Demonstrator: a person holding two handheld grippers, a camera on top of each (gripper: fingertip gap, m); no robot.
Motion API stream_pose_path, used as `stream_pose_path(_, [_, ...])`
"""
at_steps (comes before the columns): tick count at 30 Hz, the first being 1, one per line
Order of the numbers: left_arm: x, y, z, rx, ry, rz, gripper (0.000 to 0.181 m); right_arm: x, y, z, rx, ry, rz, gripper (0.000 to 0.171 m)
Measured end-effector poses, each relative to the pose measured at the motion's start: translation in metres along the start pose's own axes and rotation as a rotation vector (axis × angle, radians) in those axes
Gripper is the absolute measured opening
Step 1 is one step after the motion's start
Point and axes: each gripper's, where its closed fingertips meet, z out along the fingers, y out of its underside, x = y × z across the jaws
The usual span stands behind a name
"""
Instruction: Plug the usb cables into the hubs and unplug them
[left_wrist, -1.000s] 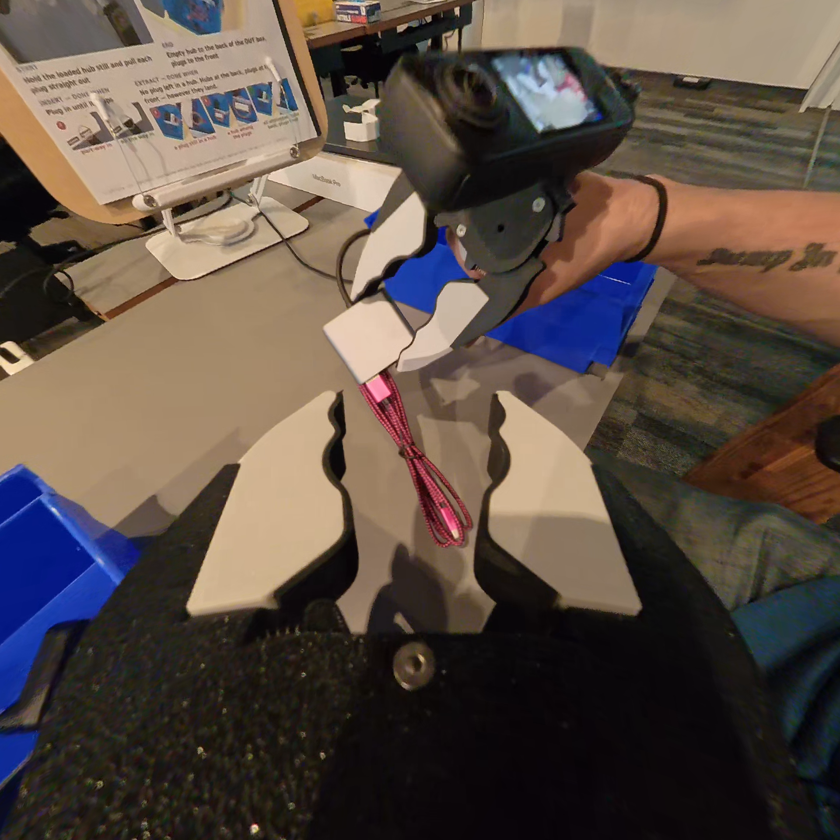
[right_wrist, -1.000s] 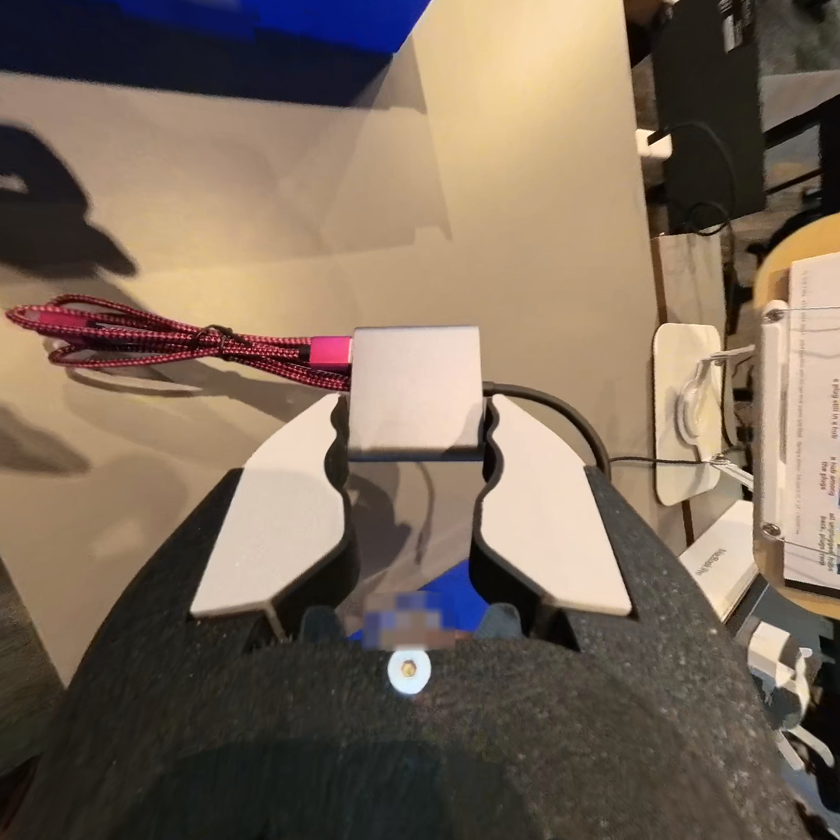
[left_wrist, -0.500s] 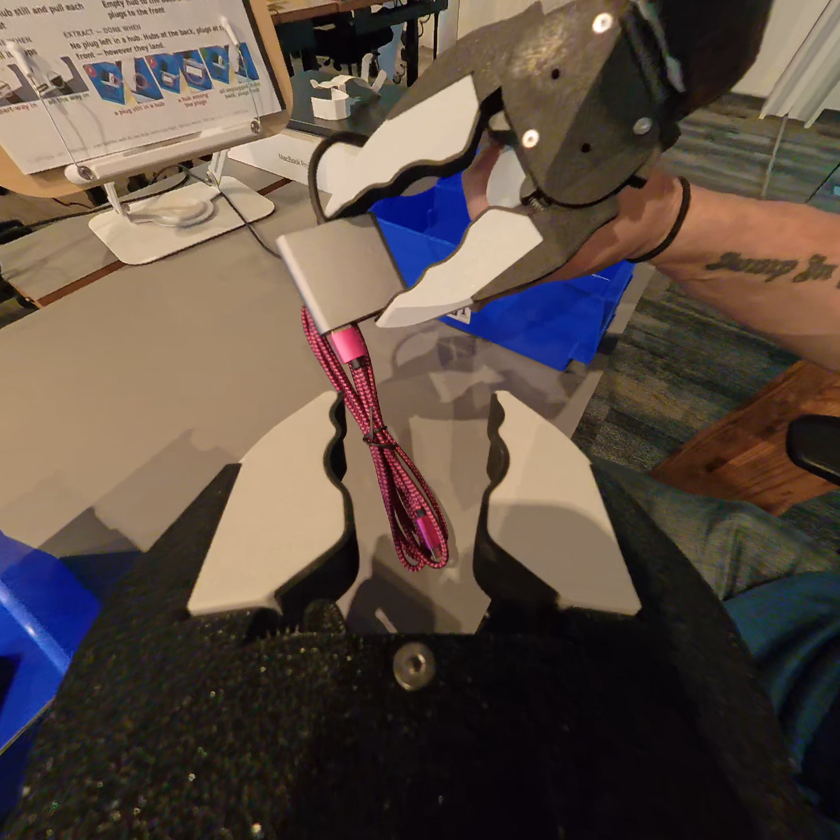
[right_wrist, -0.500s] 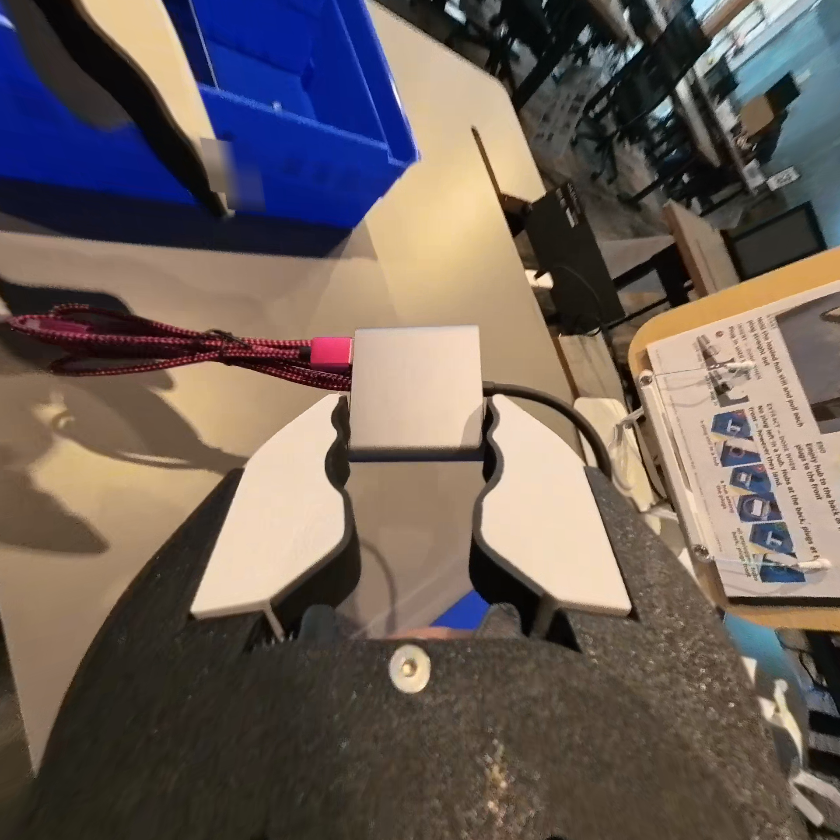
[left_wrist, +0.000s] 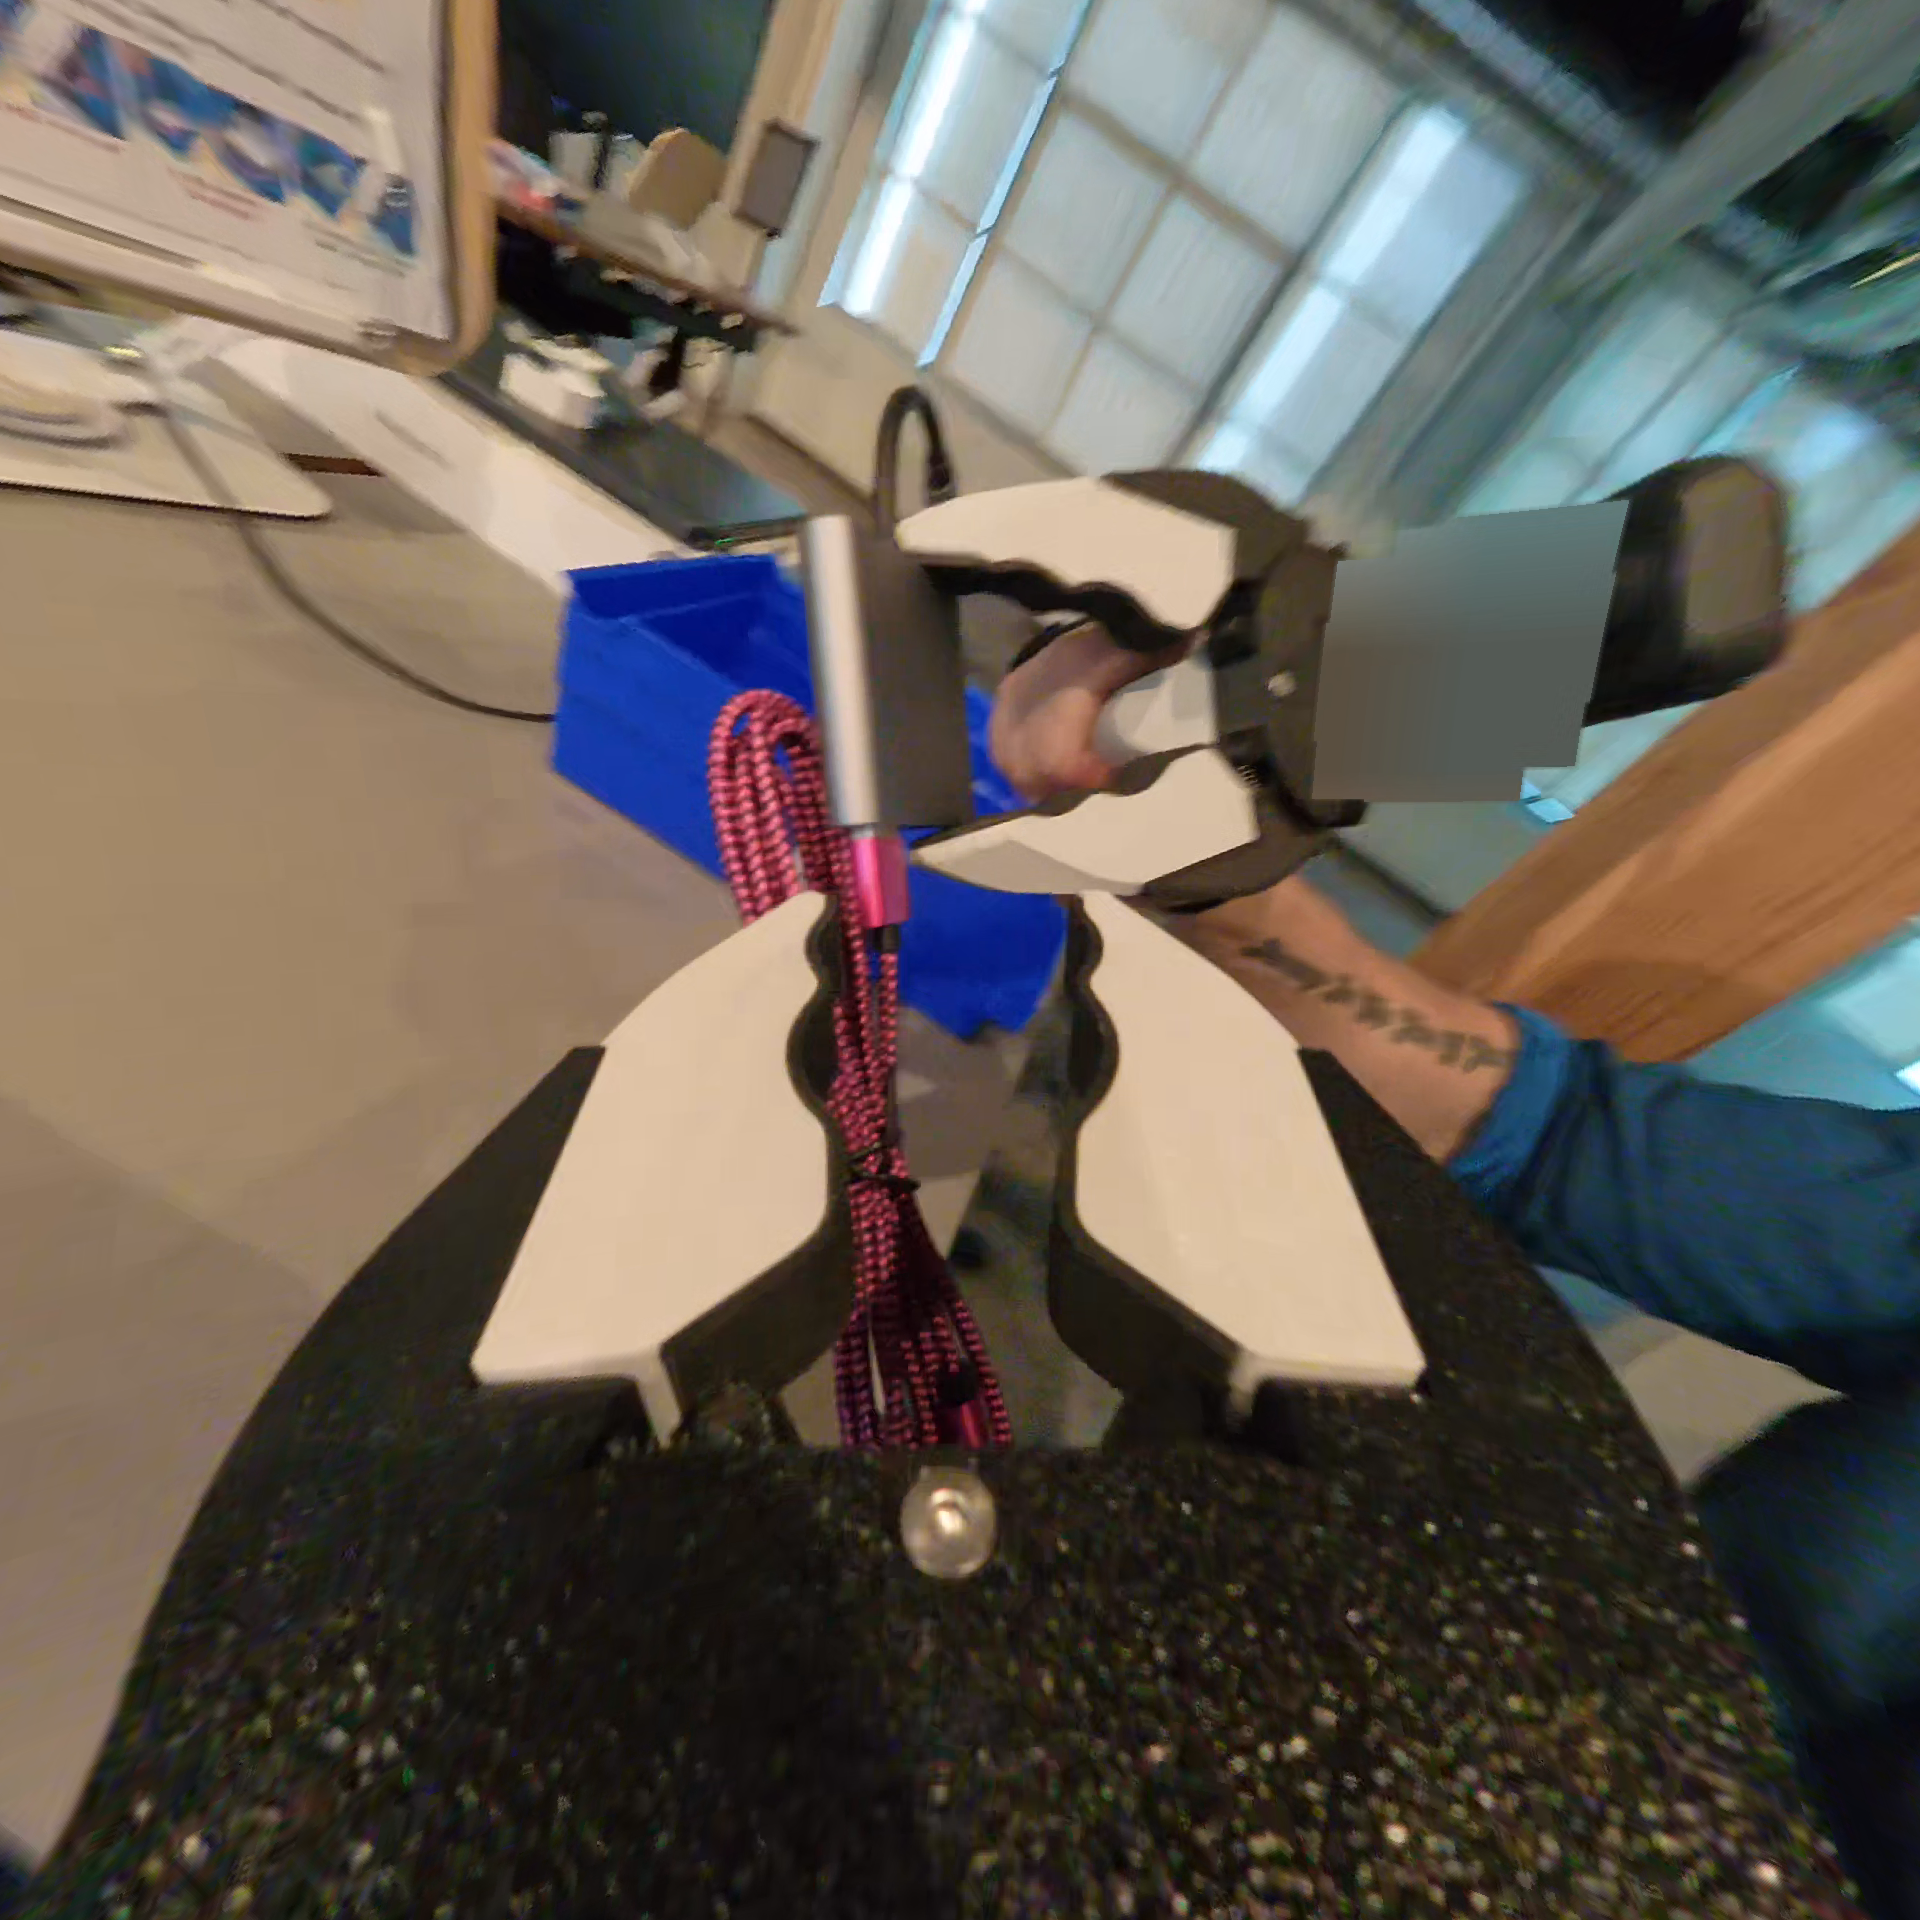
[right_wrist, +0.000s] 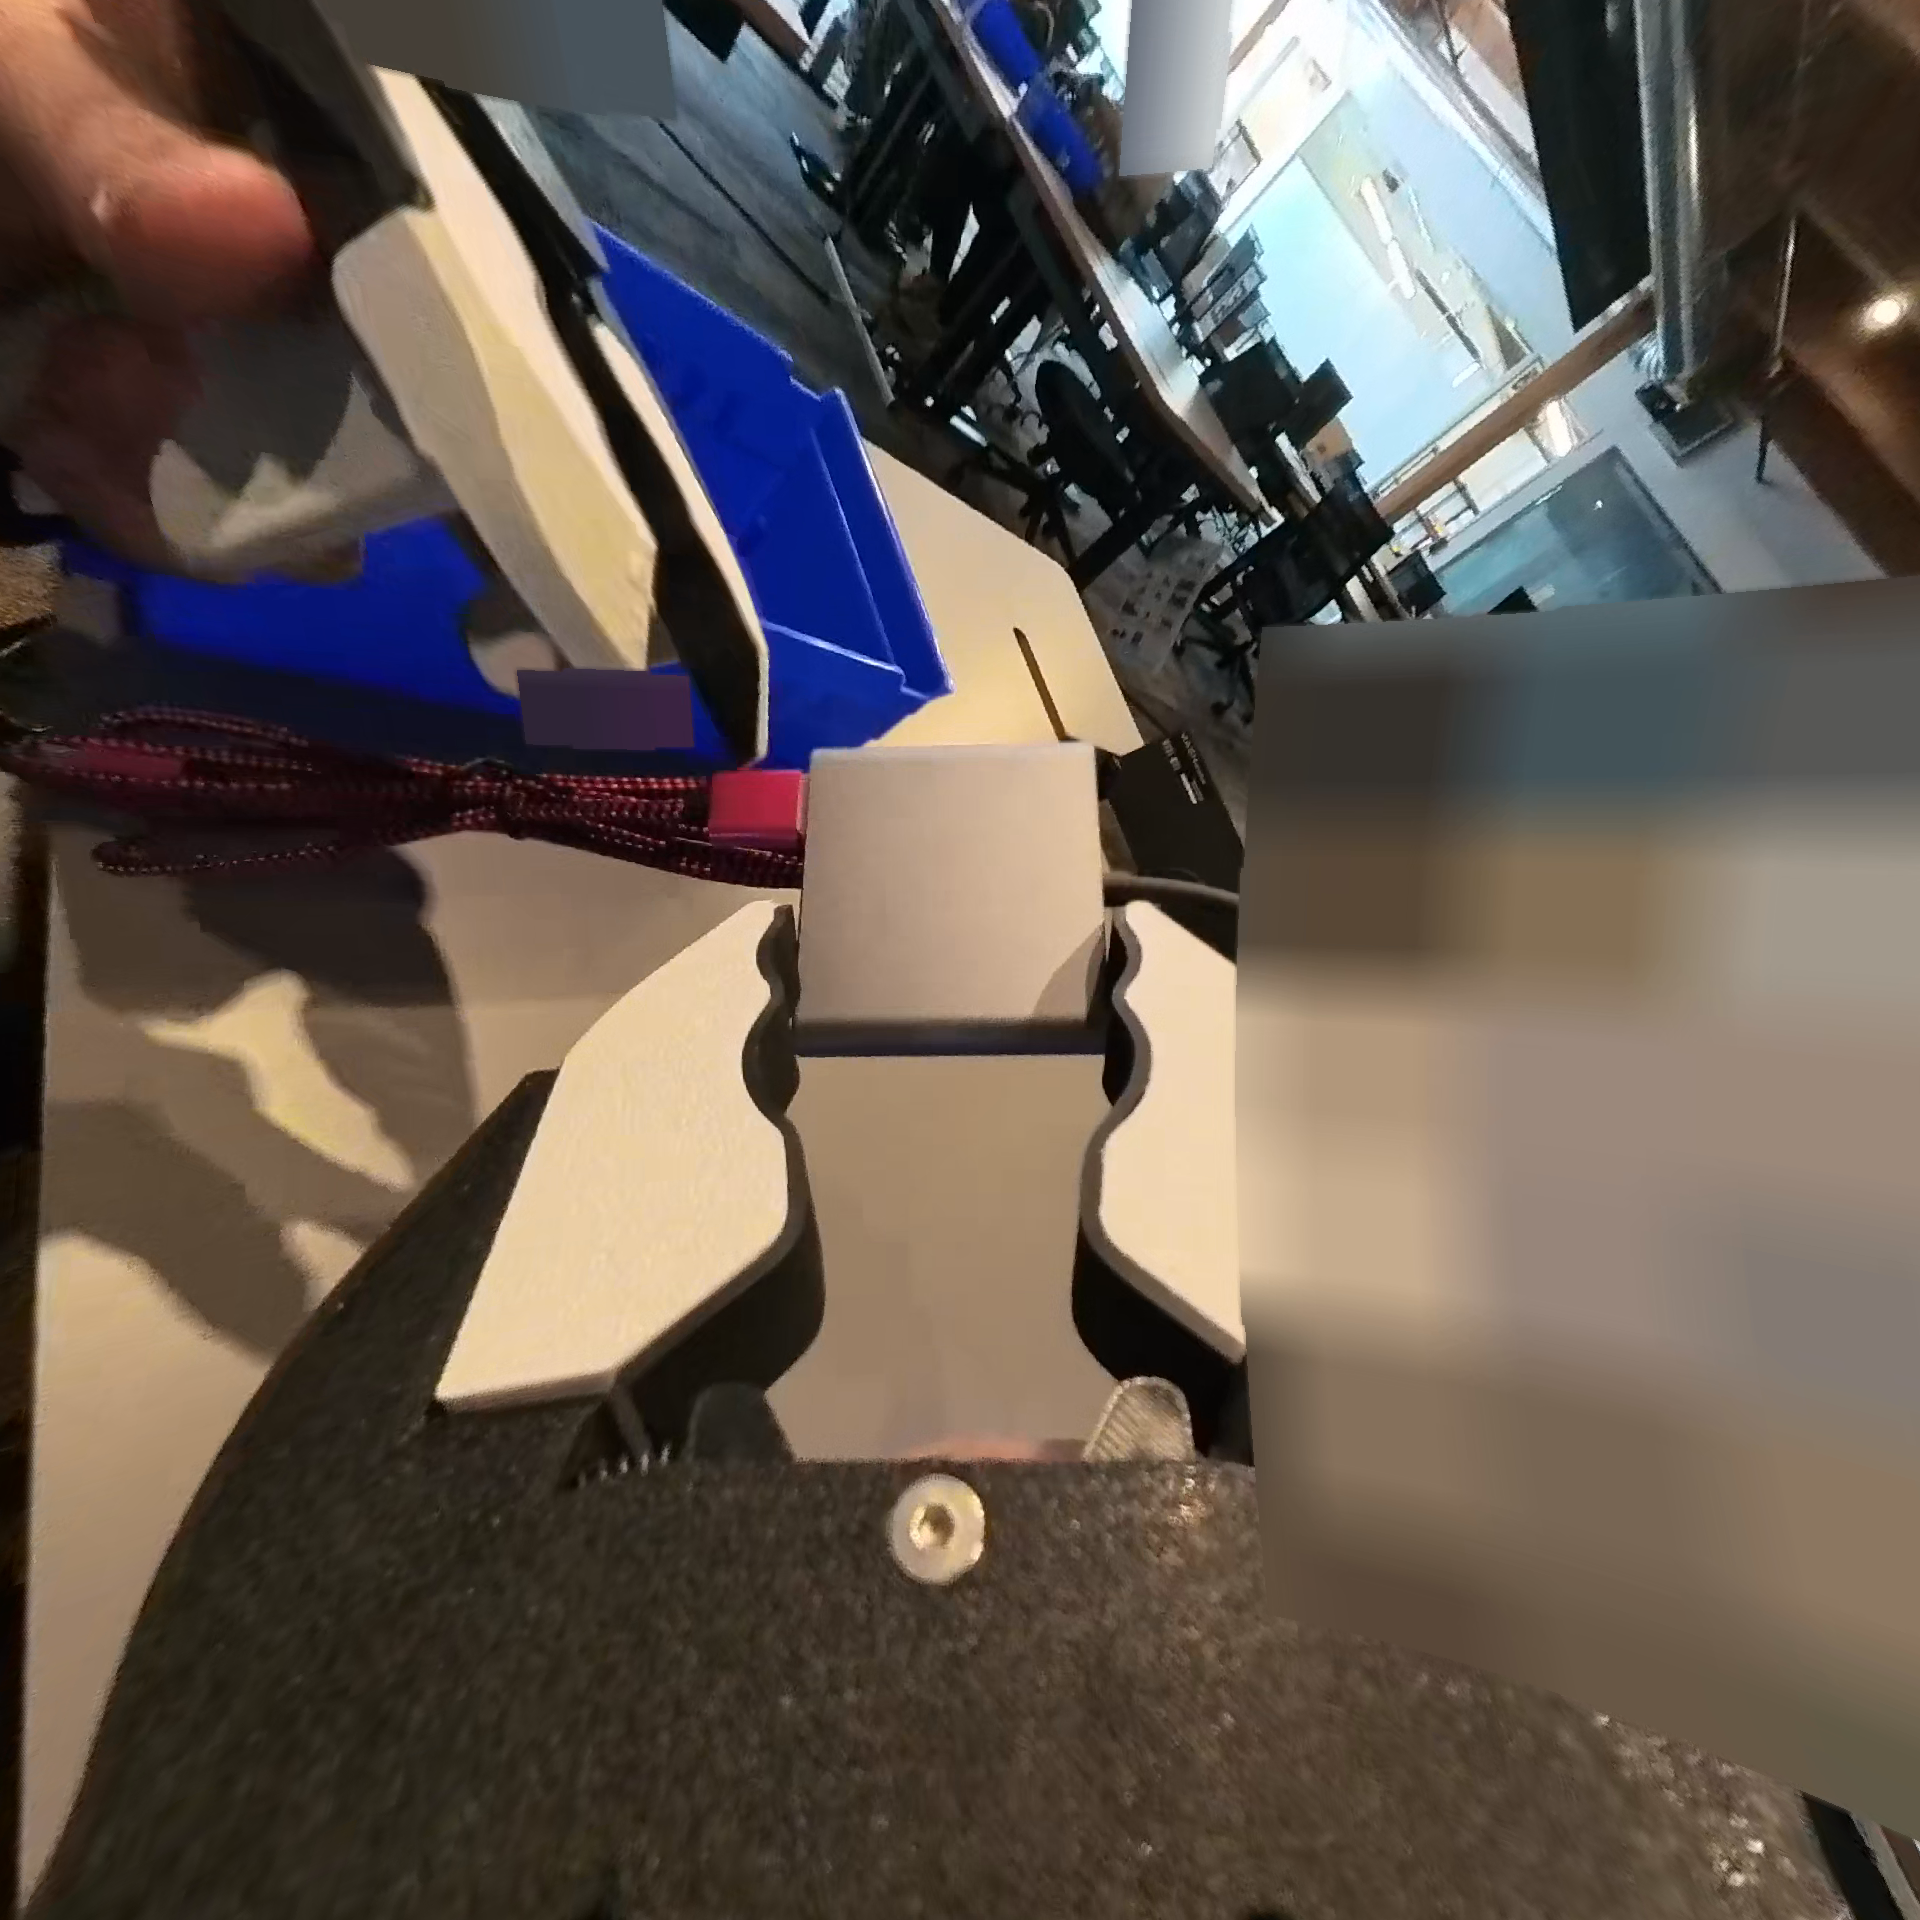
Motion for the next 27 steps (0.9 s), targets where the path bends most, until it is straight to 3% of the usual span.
stream_pose_path(11, [0.014, -0.004, -0.004, 0.037, 0.175, -0.136, 0.026, -0.005, -0.012, -0.009, 0.022, -0.015, -0.035, 0.056])
stream_pose_path(20, [0.019, 0.007, 0.003, -0.015, 0.211, -0.145, 0.032, -0.012, -0.023, -0.012, 0.051, -0.024, -0.073, 0.056])
stream_pose_path(22, [0.022, 0.007, 0.003, -0.012, 0.239, -0.158, 0.027, -0.014, -0.028, -0.013, 0.066, -0.031, -0.076, 0.056])
stream_pose_path(25, [0.02, 0.004, 0.001, 0.013, 0.263, -0.175, 0.006, -0.015, -0.033, -0.015, 0.084, -0.037, -0.074, 0.056])
stream_pose_path(27, [0.021, 0.004, 0.0, 0.012, 0.285, -0.187, 0.006, -0.015, -0.034, -0.015, 0.083, -0.037, -0.08, 0.056])
